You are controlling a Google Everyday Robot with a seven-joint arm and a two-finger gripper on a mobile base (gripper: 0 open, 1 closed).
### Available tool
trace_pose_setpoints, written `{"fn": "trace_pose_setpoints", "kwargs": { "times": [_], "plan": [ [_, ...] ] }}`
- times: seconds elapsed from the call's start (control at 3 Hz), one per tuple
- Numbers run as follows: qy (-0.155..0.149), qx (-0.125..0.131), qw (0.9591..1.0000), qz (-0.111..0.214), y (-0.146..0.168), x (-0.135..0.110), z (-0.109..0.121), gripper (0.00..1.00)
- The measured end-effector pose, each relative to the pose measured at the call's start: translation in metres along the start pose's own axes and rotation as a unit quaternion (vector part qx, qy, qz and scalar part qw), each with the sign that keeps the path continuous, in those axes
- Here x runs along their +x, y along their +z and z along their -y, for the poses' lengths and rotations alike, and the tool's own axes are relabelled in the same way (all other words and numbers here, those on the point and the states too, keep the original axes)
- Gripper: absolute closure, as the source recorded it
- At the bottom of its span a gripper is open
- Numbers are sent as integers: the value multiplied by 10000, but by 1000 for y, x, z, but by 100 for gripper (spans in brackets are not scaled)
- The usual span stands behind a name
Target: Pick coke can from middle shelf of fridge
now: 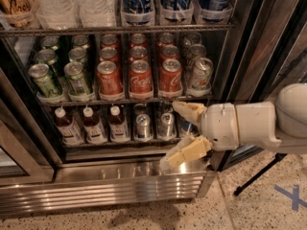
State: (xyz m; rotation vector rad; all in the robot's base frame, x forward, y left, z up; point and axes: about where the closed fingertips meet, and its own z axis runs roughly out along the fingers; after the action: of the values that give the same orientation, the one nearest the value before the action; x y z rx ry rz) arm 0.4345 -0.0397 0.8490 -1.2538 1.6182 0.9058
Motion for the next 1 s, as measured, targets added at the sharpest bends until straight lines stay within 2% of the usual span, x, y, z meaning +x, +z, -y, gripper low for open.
{"fn": "trace_pose_setpoints", "kwargs": {
  "times": [0.33, 0.67, 1.0],
  "plan": [
    [193, -140, 9955, 916, 41, 14, 6, 0],
    [234, -359, 9834, 1764, 75, 15, 8, 0],
    [234, -358, 9834, 1763, 75, 15, 8, 0]
  ]
}}
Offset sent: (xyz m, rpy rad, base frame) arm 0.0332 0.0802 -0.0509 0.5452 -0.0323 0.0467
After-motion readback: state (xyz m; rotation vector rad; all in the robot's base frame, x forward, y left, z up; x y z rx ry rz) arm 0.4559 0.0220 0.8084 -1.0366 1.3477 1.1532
